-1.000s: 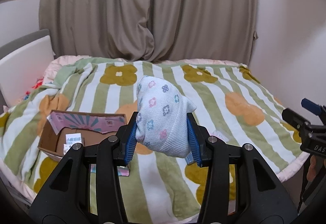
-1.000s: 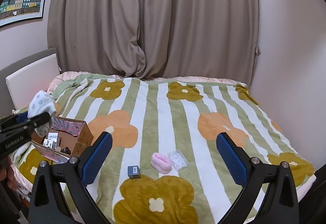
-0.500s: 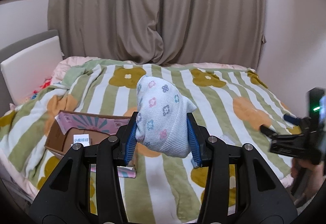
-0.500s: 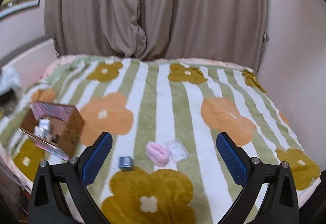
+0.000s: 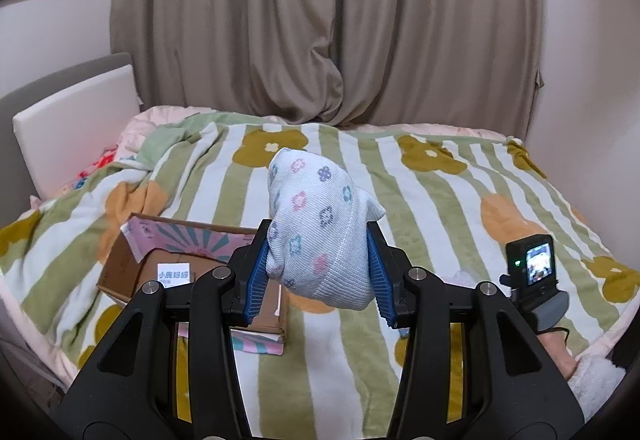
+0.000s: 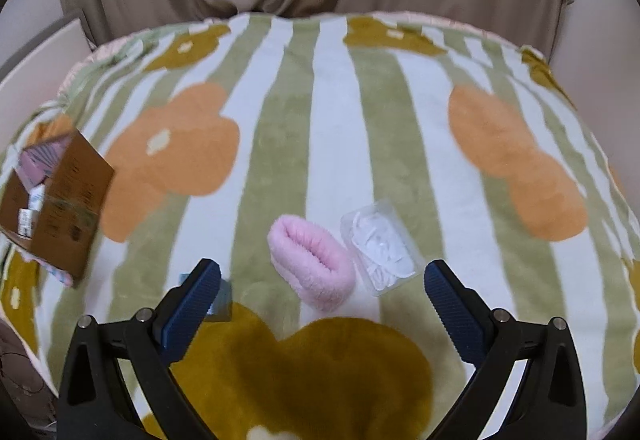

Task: Organize objects
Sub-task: 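Grasp the pink fluffy headband with the right tool and lift it, then carry sock and headband over the cardboard box and release both inside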

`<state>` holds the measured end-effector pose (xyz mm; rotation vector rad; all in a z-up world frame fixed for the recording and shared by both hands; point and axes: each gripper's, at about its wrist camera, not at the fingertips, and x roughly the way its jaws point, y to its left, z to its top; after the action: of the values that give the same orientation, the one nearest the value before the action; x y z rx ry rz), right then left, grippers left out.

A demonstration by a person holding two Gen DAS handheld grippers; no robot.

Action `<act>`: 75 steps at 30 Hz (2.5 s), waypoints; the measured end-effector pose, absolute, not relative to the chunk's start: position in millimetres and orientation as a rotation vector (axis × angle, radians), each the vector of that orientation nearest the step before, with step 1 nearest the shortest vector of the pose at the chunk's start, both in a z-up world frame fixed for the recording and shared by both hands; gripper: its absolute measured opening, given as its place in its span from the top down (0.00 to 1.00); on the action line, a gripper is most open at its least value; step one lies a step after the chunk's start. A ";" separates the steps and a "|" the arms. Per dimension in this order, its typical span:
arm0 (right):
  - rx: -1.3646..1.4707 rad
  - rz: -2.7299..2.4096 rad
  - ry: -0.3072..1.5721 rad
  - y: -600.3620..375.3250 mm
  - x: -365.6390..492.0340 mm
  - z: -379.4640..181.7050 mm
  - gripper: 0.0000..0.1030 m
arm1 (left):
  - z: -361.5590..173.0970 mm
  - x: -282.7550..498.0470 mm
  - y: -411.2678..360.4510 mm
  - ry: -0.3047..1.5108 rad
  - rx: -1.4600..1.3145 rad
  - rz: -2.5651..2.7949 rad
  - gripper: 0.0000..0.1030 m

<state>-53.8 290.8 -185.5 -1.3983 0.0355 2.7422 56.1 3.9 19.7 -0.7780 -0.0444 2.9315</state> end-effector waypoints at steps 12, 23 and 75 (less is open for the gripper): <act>-1.525 2.650 -0.035 286.0 -96.2 -237.4 0.32 | 8.1 30.4 -7.4 -0.052 -0.823 2.953 0.60; -1.543 2.665 -0.169 270.1 -99.6 -247.9 0.64 | -0.4 23.2 -14.2 -0.063 -0.853 2.952 0.60; -0.889 3.015 -0.080 175.1 72.8 15.2 0.74 | 18.5 61.0 -49.8 -0.107 -0.810 2.929 0.60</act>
<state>72.8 175.1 15.2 -0.8889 -0.0796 3.0154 61.0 -49.8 18.5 -0.8096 -0.1071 2.9289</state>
